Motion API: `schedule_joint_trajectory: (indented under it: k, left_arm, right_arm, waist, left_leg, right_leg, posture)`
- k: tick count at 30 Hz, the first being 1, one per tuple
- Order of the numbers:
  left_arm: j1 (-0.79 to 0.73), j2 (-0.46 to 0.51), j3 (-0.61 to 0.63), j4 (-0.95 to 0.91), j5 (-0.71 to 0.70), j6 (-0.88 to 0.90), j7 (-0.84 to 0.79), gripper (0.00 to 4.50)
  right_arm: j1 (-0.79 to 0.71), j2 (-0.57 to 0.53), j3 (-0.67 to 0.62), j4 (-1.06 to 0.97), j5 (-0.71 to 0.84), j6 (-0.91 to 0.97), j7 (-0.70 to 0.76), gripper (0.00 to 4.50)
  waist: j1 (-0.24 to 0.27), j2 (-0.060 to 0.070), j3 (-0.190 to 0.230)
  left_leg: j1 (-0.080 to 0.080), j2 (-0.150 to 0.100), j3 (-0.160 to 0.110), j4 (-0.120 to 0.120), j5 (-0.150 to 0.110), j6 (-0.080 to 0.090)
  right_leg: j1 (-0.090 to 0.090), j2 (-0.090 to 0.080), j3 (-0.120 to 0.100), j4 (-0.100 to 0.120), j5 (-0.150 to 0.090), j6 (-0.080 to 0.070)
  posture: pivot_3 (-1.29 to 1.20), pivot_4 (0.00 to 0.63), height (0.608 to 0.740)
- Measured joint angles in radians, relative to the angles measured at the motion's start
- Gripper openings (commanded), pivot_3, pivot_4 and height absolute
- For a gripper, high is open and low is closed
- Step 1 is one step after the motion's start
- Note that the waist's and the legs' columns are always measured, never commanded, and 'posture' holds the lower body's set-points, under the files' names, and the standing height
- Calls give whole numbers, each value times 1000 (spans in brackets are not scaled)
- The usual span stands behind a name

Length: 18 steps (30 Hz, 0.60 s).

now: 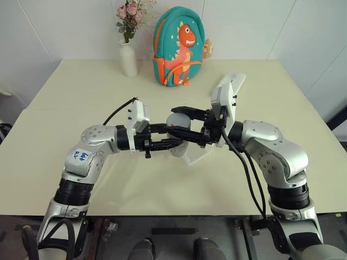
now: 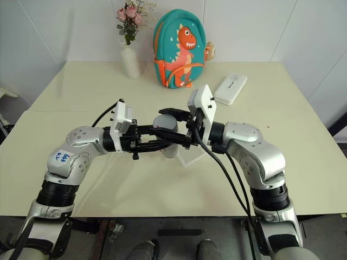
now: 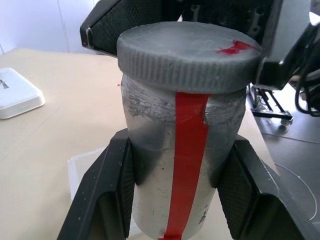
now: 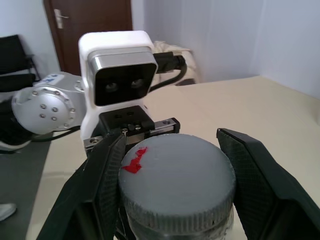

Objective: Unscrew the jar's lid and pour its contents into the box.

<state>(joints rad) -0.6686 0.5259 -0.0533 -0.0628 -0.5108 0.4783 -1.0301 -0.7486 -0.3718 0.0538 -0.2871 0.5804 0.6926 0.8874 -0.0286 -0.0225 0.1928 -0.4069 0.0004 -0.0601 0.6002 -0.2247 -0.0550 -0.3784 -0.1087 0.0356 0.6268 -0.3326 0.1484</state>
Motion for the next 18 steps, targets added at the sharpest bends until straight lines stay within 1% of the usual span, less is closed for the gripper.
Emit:
schedule_joint_trajectory:
  k: [3,8,13,14,18]
  left_arm:
    - [-2,1,6,8,-5,-1,-27,1879]
    - [-14,1,4,44,-7,-10,-71,1879]
    - [-29,7,0,76,3,-35,-90,1879]
    - [-34,9,-1,82,9,-39,-91,1879]
    - [-39,19,-22,118,54,-44,-84,1879]
  right_arm:
    - [-22,0,2,39,0,-17,61,2559]
    - [-35,1,9,79,0,-37,106,2559]
    - [-46,7,26,86,-3,-52,128,4278]
    - [-46,15,34,86,-14,-72,127,4462]
    - [-62,26,71,67,-44,-128,134,4462]
  waist:
    - [0,0,0]
    - [0,0,0]
    - [0,0,0]
    - [0,0,0]
    - [0,1,0]
  left_leg:
    - [0,0,0,0,0,0]
    - [0,0,0,0,0,0]
    - [0,0,0,0,0,0]
    - [0,0,0,0,0,0]
    - [0,0,0,0,0,0]
  right_leg:
    - [0,0,0,0,0,0]
    - [0,0,0,0,0,0]
    - [0,0,0,0,0,0]
    - [0,0,0,0,0,0]
    - [0,0,0,0,0,0]
  posture:
    - [0,150,740]
    - [0,150,740]
    - [0,150,740]
    - [0,150,740]
    - [0,150,740]
